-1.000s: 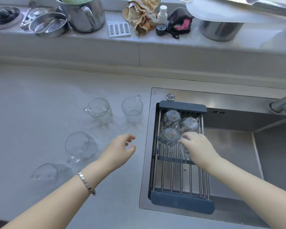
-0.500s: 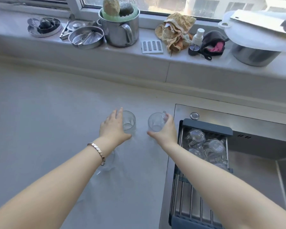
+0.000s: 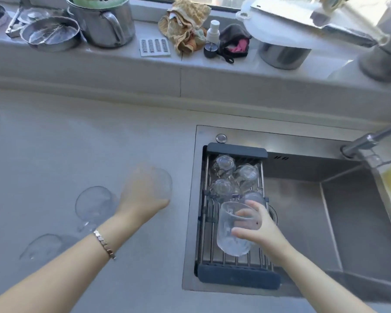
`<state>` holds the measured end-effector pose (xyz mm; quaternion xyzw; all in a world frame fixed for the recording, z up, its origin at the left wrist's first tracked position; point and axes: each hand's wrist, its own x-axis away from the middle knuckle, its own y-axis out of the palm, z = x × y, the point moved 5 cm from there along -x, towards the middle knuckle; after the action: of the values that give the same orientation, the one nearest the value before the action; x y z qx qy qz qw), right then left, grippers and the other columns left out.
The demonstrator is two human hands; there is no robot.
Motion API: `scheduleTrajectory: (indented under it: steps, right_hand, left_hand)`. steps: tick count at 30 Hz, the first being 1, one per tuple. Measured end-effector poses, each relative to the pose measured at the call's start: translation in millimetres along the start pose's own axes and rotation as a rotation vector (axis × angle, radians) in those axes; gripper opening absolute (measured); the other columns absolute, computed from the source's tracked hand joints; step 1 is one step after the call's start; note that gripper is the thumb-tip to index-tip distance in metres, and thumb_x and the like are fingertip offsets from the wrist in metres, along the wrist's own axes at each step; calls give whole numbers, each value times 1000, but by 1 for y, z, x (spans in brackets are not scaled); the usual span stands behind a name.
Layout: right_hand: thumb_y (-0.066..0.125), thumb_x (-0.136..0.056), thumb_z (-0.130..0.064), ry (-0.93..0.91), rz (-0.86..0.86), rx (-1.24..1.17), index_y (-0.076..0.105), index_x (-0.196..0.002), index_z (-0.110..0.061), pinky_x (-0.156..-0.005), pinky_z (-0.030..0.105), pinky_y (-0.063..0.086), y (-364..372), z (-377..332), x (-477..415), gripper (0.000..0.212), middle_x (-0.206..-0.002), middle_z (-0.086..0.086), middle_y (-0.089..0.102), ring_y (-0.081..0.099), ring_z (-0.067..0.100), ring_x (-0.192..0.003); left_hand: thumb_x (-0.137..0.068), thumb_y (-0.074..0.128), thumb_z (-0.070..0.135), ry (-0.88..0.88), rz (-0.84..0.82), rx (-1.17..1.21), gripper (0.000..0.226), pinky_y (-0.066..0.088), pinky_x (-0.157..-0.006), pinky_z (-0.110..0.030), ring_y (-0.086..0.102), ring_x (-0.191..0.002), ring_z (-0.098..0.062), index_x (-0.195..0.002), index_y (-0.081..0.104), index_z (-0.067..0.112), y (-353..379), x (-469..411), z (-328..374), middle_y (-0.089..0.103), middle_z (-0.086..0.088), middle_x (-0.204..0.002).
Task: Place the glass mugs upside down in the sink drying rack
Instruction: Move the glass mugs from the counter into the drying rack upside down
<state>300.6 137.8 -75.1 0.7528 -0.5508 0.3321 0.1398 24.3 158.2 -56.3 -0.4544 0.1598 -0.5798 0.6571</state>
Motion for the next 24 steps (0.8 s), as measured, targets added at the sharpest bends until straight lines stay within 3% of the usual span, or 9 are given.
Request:
scheduleTrajectory:
  steps: [2,4,8,10,12,15,18,20,24]
  right_hand:
    - [75,-65,-25,123,21,-134,37,-128,-12,-73,22,45,-11,28,7,75,-115,0,59,60,10,-93]
    - [72,-73,-29,246,3,-211,43,-124,-11,-74,29,47,-14,50,8,61,-115,4,58,59,15,-94]
    - [66,-61,-47,372,-60,-80,56,-107,-20,-74,35,47,-11,65,2,54,-107,3,60,58,25,-98]
    - [69,-67,-46,333,-46,55,58,-96,-18,-75,33,45,-8,60,-6,41,-97,3,59,57,21,-91]
    - [70,-74,-39,251,-8,282,56,-103,-15,-68,28,42,-4,47,-16,40,-96,4,55,52,16,-85]
    - [70,-68,-43,149,52,701,46,-126,-10,-83,32,48,11,32,-36,71,-125,10,49,52,24,-105]
    - [68,-69,-44,177,125,961,44,-122,-11,-91,43,45,28,27,-49,67,-128,15,46,45,36,-118]
    - [68,-71,-41,165,193,973,40,-120,-10,-91,44,45,33,24,-54,64,-124,15,53,46,38,-117]
    - [64,-79,-39,-8,273,777,44,-121,-6,-98,42,42,35,24,-58,57,-123,16,53,48,35,-116]
  left_hand:
    - [-64,81,22,36,-52,29,85,41,-100,-38,47,-119,-30,-137,38,16,19,24,9,46,-6,-128]
    - [-63,81,23,66,-99,39,86,43,-101,-39,47,-119,-27,-137,38,17,35,44,18,46,-4,-129]
    - [-63,80,25,116,-133,17,84,43,-100,-35,47,-122,-24,-137,39,18,51,67,25,46,-1,-130]
    - [-64,79,26,113,-128,11,83,43,-100,-34,45,-124,-23,-137,39,19,52,72,24,45,-1,-132]
    - [-66,79,26,104,-114,1,83,43,-99,-33,43,-125,-22,-138,38,21,50,75,22,44,0,-133]
    - [-66,78,28,95,-86,-13,82,45,-96,-35,43,-124,-21,-138,37,21,44,76,18,44,1,-132]
    - [-67,78,27,78,-73,-23,82,46,-94,-34,44,-123,-21,-138,37,22,38,76,15,44,2,-132]
    - [-67,78,27,72,-66,-20,83,44,-95,-33,44,-123,-21,-139,37,21,35,75,12,44,2,-134]
    - [-67,79,27,62,-66,-12,84,43,-97,-33,42,-125,-22,-139,37,20,34,74,7,44,2,-134]
